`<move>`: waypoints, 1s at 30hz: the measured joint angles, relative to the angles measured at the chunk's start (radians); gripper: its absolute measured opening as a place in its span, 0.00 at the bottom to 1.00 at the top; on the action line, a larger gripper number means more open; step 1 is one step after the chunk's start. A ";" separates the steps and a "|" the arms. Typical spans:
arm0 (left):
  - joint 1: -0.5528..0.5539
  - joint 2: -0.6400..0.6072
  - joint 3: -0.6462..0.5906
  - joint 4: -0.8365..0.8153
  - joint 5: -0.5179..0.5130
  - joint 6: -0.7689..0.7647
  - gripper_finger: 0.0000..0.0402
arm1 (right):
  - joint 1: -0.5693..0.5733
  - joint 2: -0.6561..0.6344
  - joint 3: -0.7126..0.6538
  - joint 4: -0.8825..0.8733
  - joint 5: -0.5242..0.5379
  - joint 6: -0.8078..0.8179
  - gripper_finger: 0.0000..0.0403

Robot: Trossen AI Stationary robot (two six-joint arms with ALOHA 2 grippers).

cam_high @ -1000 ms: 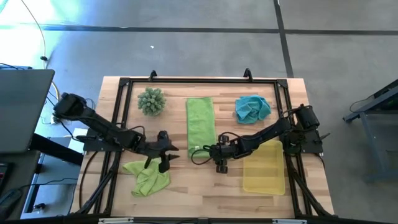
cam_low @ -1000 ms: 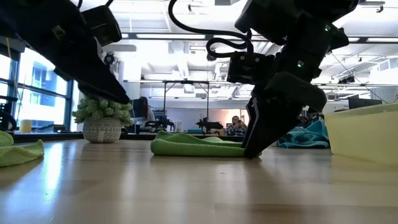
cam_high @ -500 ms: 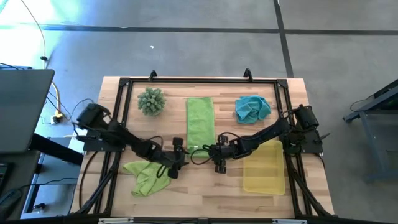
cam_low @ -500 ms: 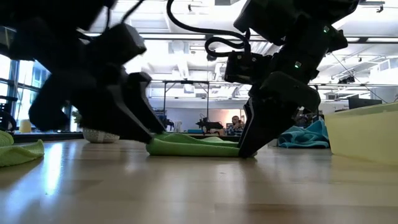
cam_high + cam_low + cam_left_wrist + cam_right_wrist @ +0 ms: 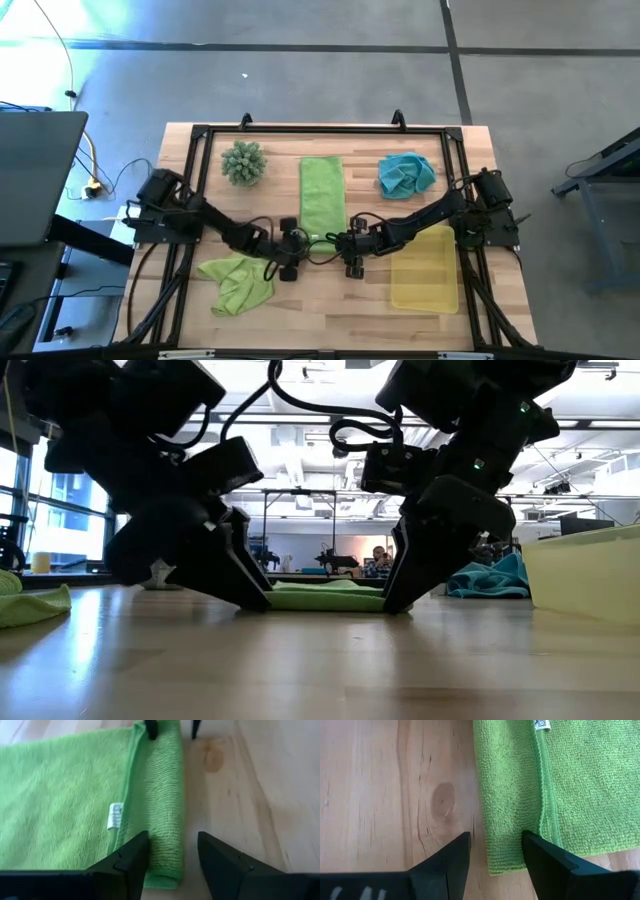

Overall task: Roll microfiber towels into tight, uniform cylinder then place into a basket
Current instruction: Roll the green cloth

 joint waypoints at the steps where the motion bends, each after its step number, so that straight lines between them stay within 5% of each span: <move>1: 0.005 0.000 0.001 -0.013 0.007 -0.027 0.36 | 0.000 0.000 0.000 0.000 0.000 0.000 0.42; 15: 0.022 -0.006 -0.001 -0.004 0.209 -0.366 0.02 | -0.002 0.000 0.001 -0.006 -0.023 -0.001 0.02; 22: 0.021 -0.038 -0.002 0.063 0.422 -0.483 0.03 | -0.048 0.000 0.002 0.002 -0.237 0.002 0.03; 30: 0.020 -0.088 0.000 0.020 0.378 -0.588 0.02 | -0.117 -0.015 -0.001 -0.004 -0.447 0.002 0.01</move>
